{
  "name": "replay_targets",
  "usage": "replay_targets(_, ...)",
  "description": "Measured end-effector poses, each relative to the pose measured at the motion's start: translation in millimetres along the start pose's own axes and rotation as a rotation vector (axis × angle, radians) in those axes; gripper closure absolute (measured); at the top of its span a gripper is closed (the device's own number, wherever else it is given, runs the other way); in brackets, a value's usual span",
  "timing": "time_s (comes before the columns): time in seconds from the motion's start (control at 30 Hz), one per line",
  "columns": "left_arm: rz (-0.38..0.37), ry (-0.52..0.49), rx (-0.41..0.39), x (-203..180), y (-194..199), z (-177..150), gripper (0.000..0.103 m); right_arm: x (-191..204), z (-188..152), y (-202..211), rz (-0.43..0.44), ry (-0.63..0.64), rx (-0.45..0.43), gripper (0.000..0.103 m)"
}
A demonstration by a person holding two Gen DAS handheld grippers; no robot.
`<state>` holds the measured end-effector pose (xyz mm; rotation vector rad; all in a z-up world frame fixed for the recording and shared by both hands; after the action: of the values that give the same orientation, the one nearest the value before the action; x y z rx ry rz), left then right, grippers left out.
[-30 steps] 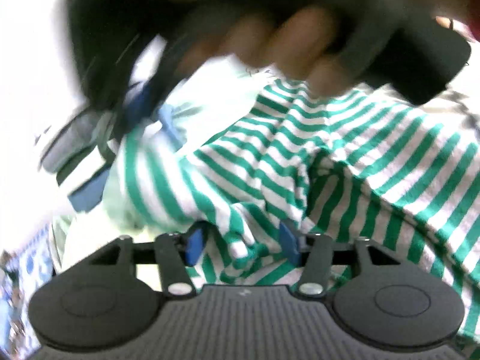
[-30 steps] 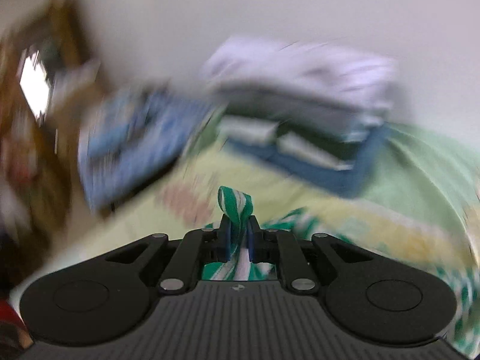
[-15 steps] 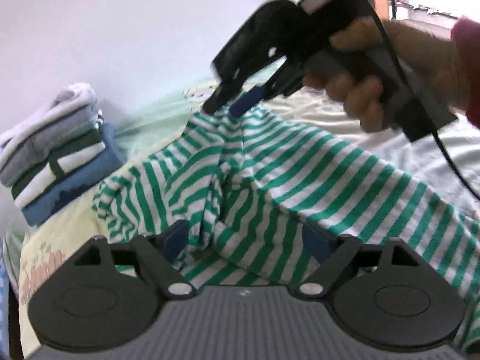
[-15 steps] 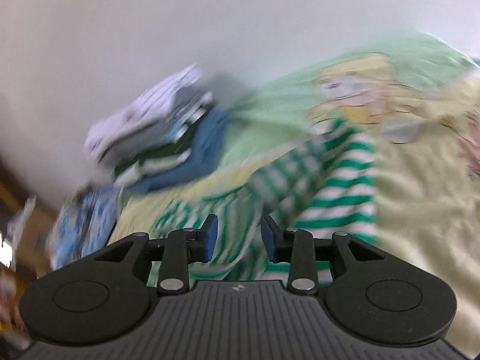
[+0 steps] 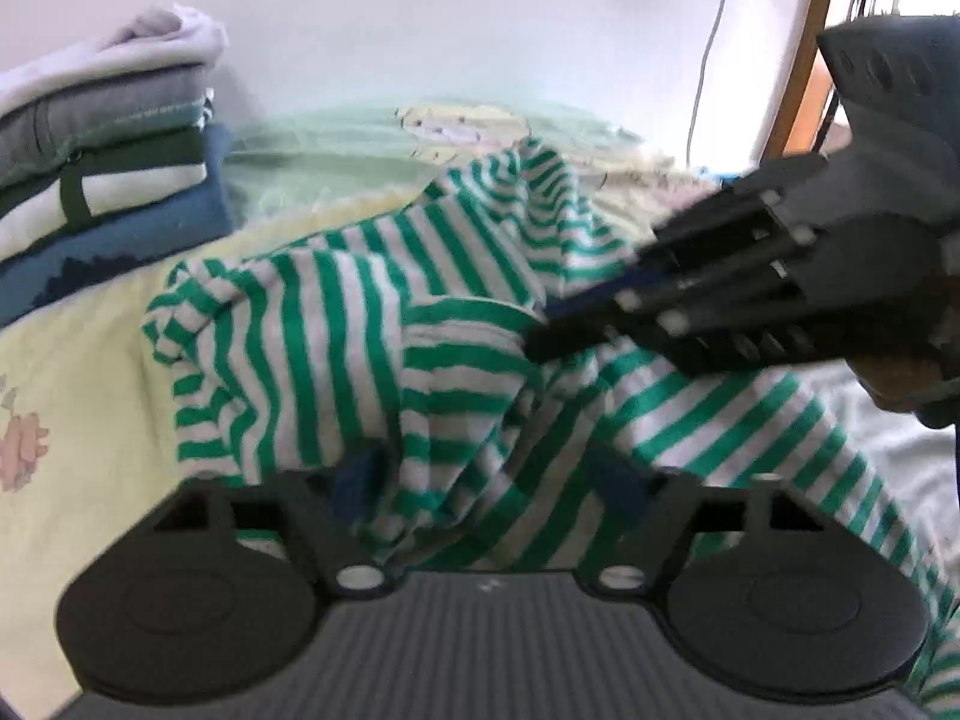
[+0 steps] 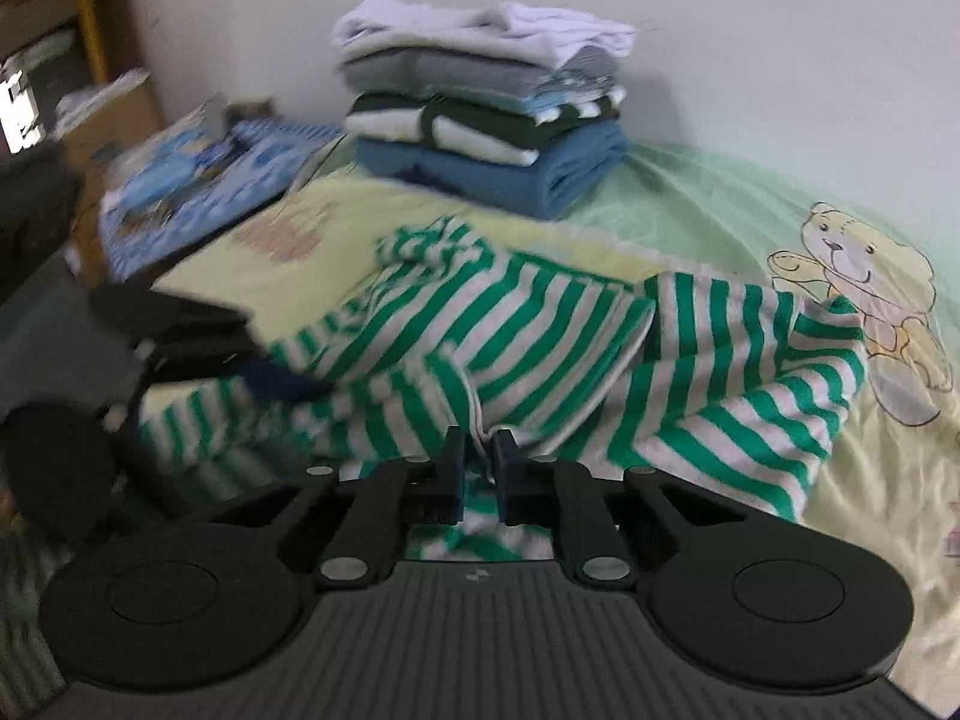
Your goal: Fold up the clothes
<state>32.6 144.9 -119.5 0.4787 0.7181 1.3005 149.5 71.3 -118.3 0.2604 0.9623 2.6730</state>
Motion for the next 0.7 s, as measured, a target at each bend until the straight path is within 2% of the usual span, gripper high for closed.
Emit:
replay_targets(0.1,-0.008,-0.011,-0.025,-8.2,2.0,4.0,0.047,-17.1,8.3,6.6,-0.013,-0.103,-0.057,0.084)
replay_targets(0.17,0.007,-0.035,-0.031,-12.6,0.4,5.3,0.048,-28.7,13.7,11.2,-0.022,-0.171,-0.094,0.055)
replay_targets(0.2,0.019,-0.049,-0.03,-14.1,-1.4,5.8,0.048,-34.6,16.4,13.5,-0.026,-0.206,-0.113,0.051)
replay_targets(0.27,0.058,-0.08,-0.03,-17.0,-4.9,6.6,0.048,-47.2,20.6,0.1,-0.06,-0.259,-0.128,0.053)
replay_targets(0.37,0.119,-0.115,-0.037,-22.5,-6.7,7.5,0.05,-57.5,21.8,-30.1,-0.106,-0.271,-0.091,0.057)
replay_targets(0.4,0.134,-0.124,-0.045,-24.4,-5.2,7.9,0.056,-58.2,22.3,-33.0,-0.109,-0.272,-0.091,0.058)
replay_targets(0.43,0.148,-0.132,-0.056,-25.9,-2.4,8.7,0.061,-57.6,22.9,-33.1,-0.108,-0.272,-0.096,0.066)
replay_targets(0.47,0.163,-0.141,-0.067,-27.5,0.4,9.5,0.073,-57.1,23.4,-33.1,-0.106,-0.273,-0.101,0.081)
replay_targets(0.5,0.178,-0.149,-0.078,-29.0,3.2,10.3,0.088,-56.6,24.0,-33.1,-0.104,-0.273,-0.106,0.088)
replay_targets(0.53,0.192,-0.158,-0.088,-30.6,6.1,11.1,0.093,-56.1,24.6,-33.1,-0.102,-0.274,-0.111,0.095)
replay_targets(0.7,0.252,-0.183,-0.143,-37.4,21.5,17.9,0.101,-55.0,33.4,-24.2,-0.09,-0.287,-0.161,0.097)
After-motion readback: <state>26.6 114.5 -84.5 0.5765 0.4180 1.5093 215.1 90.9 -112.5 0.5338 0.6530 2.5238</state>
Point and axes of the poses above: each gripper's, at about its wrist camera, not at the fingertips, and y roughly against the way its jaws point, x to its left, z to its top, the point moved 7 cm from there along -y, roughly the way its jaws point, and after that the axes turned 6 degrees about y, right-handed, at the moved point
